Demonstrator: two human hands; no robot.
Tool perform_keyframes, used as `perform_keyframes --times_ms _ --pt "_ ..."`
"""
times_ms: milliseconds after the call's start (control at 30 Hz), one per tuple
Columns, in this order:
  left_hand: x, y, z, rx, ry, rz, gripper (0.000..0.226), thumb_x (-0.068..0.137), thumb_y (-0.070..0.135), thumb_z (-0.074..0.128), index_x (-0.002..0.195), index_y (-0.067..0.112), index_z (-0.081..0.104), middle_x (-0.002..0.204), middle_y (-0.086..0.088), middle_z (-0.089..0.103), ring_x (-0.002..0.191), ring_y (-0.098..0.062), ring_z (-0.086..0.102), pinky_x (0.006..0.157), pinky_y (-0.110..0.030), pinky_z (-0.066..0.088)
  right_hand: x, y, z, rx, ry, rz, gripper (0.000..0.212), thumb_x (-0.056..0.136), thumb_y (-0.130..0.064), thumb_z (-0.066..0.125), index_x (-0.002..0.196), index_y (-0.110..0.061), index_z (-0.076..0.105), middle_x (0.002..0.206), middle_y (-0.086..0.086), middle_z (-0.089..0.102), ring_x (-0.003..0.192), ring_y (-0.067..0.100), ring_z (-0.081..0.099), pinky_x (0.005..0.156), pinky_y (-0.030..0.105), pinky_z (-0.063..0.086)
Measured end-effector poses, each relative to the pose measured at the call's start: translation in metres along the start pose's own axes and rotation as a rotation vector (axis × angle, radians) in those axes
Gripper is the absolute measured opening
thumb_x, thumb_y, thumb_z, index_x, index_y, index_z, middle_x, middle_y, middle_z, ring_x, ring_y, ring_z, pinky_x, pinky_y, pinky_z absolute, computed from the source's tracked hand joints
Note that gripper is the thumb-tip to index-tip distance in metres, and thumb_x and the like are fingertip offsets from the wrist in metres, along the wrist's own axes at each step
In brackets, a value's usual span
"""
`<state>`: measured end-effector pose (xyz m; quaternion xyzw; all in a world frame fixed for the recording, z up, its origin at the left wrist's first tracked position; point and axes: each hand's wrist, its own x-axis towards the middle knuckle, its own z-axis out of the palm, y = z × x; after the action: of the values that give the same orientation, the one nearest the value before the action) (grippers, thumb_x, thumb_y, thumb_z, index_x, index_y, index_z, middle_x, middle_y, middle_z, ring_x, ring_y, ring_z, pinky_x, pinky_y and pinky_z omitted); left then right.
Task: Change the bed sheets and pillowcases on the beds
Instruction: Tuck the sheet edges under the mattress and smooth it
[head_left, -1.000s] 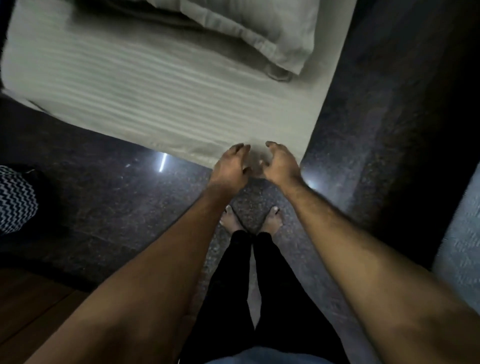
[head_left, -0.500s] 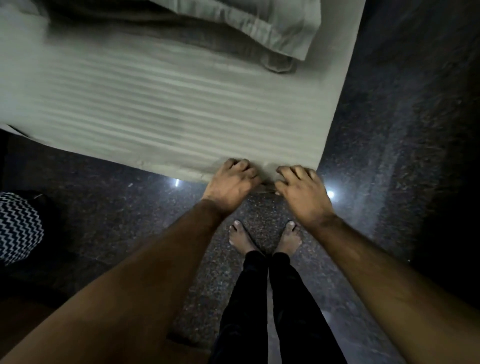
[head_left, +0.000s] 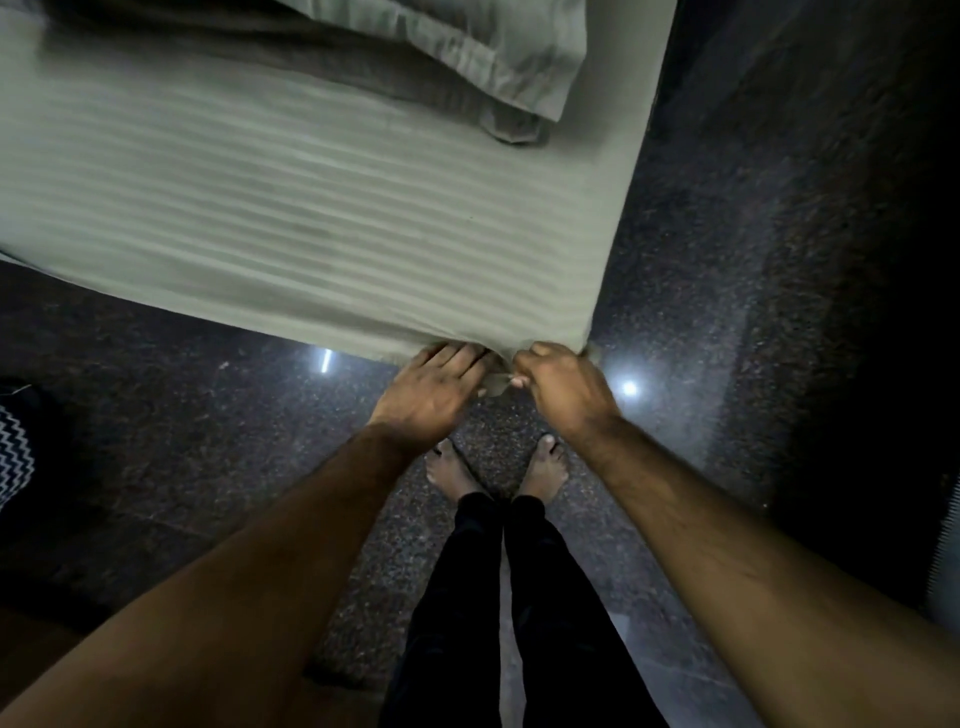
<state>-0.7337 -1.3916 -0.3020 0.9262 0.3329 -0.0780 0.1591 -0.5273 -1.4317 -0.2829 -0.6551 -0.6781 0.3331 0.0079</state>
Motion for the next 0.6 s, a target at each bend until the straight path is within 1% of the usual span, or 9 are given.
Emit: perform_keyframes --times_ms 100,167,233,300,367,400,467,533,600 --pt "-0.01 0.005 0.007 0.031 -0.022 -0.039 0.053 0.101 0.038 0.042 0.148 0.013 0.047 0.146 -0.007 0.052 0.135 -0.026 0.048 0.118 -0.043 0.032 -0.005 -0.007 0.021 0.019 0.178 0.084 0.005 0.089 -0.016 0.063 0.093 -0.014 0.063 0.096 0.007 0.058 0.098 0.031 0.059 0.072 0.041 0.048" --pt "-0.02 0.011 0.012 0.039 -0.07 -0.085 0.059 0.101 0.04 0.038 0.153 0.014 0.039 0.154 -0.007 0.044 0.143 -0.025 0.04 0.121 -0.042 0.027 -0.015 -0.013 0.037 -0.014 0.291 0.106 0.018 0.087 -0.014 0.065 0.104 -0.016 0.065 0.104 0.006 0.058 0.099 0.03 0.058 0.076 0.041 0.05" --pt "-0.025 0.017 0.018 0.033 -0.093 -0.121 0.062 0.1 0.038 0.036 0.156 0.012 0.035 0.159 -0.008 0.038 0.148 -0.023 0.033 0.123 -0.04 0.022 -0.025 -0.019 0.049 -0.004 0.297 0.121 0.042 0.089 -0.015 0.062 0.131 -0.016 0.059 0.126 0.006 0.056 0.115 0.028 0.054 0.093 0.04 0.049" --pt "-0.023 0.025 0.018 0.009 -0.059 -0.17 0.06 0.099 0.034 0.039 0.154 0.009 0.037 0.16 -0.01 0.037 0.15 -0.024 0.031 0.123 -0.039 0.023 -0.03 -0.027 0.057 0.02 0.249 0.129 0.055 0.093 -0.022 0.058 0.147 -0.014 0.046 0.144 0.007 0.048 0.13 0.029 0.047 0.107 0.04 0.043" --pt "-0.016 0.034 0.018 -0.038 -0.04 -0.237 0.06 0.099 0.033 0.041 0.154 0.008 0.038 0.16 -0.011 0.036 0.15 -0.025 0.031 0.124 -0.039 0.023 -0.031 -0.032 0.061 -0.013 0.231 0.152 0.056 0.095 -0.026 0.057 0.148 -0.013 0.045 0.149 0.008 0.045 0.136 0.028 0.044 0.113 0.04 0.038" --pt "-0.014 0.038 0.015 -0.023 -0.036 -0.248 0.061 0.099 0.033 0.037 0.155 0.008 0.036 0.161 -0.011 0.034 0.151 -0.025 0.029 0.124 -0.039 0.021 -0.031 -0.034 0.061 -0.042 0.236 0.162 0.055 0.095 -0.026 0.056 0.148 -0.012 0.045 0.15 0.008 0.045 0.138 0.027 0.043 0.115 0.039 0.035" --pt "-0.004 0.039 0.007 0.013 -0.15 -0.269 0.067 0.097 0.036 0.019 0.157 0.007 0.029 0.164 -0.012 0.029 0.152 -0.027 0.025 0.125 -0.04 0.018 -0.028 -0.038 0.059 -0.077 0.249 0.171 0.054 0.096 -0.023 0.054 0.148 -0.01 0.044 0.15 0.008 0.046 0.139 0.026 0.043 0.117 0.038 0.032" --pt "0.01 0.039 -0.005 0.032 -0.156 -0.233 0.07 0.094 0.035 0.012 0.155 0.007 0.032 0.159 -0.014 0.035 0.147 -0.03 0.032 0.121 -0.041 0.025 -0.021 -0.039 0.058 -0.093 0.242 0.168 0.053 0.095 -0.021 0.05 0.146 -0.008 0.045 0.145 0.009 0.05 0.136 0.026 0.045 0.117 0.038 0.034" --pt "0.022 0.04 -0.005 0.113 -0.12 -0.175 0.055 0.095 0.031 0.029 0.136 0.007 0.056 0.136 -0.016 0.058 0.124 -0.031 0.055 0.103 -0.038 0.042 -0.011 -0.041 0.049 -0.052 0.207 0.193 0.053 0.091 -0.023 0.05 0.142 -0.008 0.05 0.137 0.01 0.056 0.129 0.027 0.051 0.113 0.038 0.039"
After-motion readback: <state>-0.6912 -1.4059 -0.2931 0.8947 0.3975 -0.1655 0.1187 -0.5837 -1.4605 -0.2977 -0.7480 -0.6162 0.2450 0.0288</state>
